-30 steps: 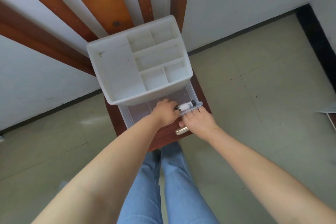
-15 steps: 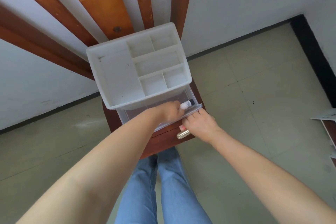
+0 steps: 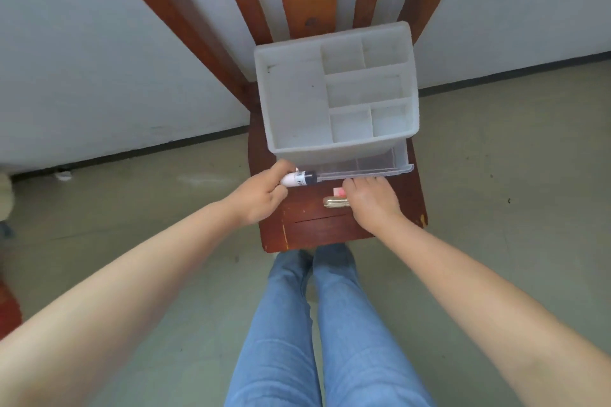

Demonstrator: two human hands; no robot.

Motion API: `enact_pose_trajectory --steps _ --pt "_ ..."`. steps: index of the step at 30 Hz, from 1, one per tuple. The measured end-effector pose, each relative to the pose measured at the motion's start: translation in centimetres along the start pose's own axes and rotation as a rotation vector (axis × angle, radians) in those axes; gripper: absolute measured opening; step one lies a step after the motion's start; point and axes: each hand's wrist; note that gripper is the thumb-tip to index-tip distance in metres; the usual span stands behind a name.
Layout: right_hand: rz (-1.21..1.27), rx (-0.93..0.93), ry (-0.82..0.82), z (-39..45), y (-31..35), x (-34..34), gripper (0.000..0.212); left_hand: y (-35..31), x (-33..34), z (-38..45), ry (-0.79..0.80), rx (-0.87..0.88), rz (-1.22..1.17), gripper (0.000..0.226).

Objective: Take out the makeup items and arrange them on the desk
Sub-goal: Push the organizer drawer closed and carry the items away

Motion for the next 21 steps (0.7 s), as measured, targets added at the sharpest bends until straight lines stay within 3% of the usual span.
enact_pose_trajectory --steps 4,7,12,15,21 --pt "-0.056 0.061 -0.04 4.3 0.5 -0.7 0.037 2.5 -0.5 -1.9 -0.109 -0.107 0.013 0.013" --pt "-0.054 0.081 0.008 5.5 0.9 -1.6 0.039 3.9 -0.6 -3.0 -0.193 -0.19 0.009 0.033" --pt "-0.044 0.009 0.054 2.4 1.6 -2.7 0.031 2.7 -2.5 -3.0 -0.161 -0.275 0.238 0.039" --pt "0.001 0.016 0.06 0.2 1.3 -4.8 0.029 -0.8 -4.0 -2.1 -0.121 -0.144 0.347 0.038" --pt "0.107 0.295 -0.074 -5.9 -1.0 -10.3 0.027 -10.1 -6.3 -1.0 -0.1 0.302 0.59 0.032"
Point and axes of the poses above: each hand's wrist, its own z-axis towards the middle knuckle, its own x-axis out of the palm, y = z × x, and after that the axes turned 7 degrees about -y, right-handed
